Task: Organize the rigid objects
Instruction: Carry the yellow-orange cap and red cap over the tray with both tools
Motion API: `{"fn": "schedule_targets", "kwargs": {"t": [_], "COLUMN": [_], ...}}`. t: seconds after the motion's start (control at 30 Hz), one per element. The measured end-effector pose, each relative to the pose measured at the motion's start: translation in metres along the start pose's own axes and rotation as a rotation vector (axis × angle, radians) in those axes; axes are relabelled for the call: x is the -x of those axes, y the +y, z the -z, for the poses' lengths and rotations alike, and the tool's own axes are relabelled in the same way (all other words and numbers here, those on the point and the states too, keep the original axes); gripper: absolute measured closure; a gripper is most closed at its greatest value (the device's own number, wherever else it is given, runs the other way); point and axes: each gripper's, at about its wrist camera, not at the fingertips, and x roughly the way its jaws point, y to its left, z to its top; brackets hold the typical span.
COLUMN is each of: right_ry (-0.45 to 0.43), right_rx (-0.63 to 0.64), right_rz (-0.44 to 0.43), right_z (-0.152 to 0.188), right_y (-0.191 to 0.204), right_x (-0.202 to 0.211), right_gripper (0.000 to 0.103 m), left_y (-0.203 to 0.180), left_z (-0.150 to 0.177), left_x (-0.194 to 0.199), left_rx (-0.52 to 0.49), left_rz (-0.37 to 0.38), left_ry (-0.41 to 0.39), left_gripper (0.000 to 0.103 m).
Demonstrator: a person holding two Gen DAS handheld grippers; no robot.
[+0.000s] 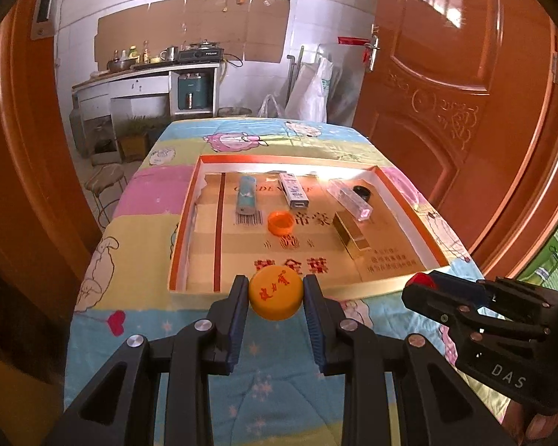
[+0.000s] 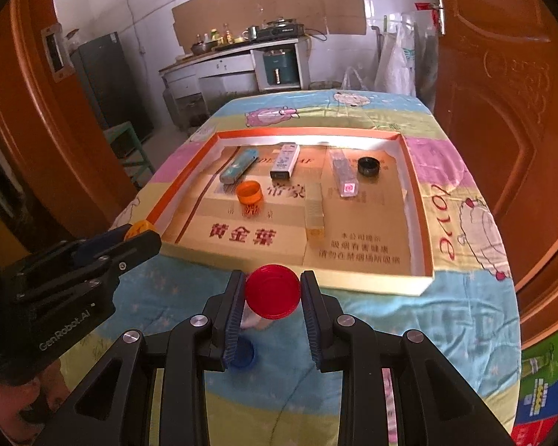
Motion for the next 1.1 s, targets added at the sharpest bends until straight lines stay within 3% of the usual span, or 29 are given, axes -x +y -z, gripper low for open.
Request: {"fn": "schedule_targets", "kwargs": {"t": [0.6,1.1], "right_ry": [0.043,0.092], "right_rx": [0.006,0.029], "right_rz": [-0.035,-0.058], "right_z": [-0.045,-0.057], "right_y": [-0.006,-0.001], "right_x": [-0.057,-0.101], "right_gripper": [0.072,0.072], "left_y": [0.021,0.035], "left_z": [-0.029,-0.040], "left_x": [-0.058,-0.095], "left_rx": [0.045,0.050], "left_rz": [-0.027,-0.060], "left_ry": [0.049,0.075], "left_gripper": [0.073,0.073]}}
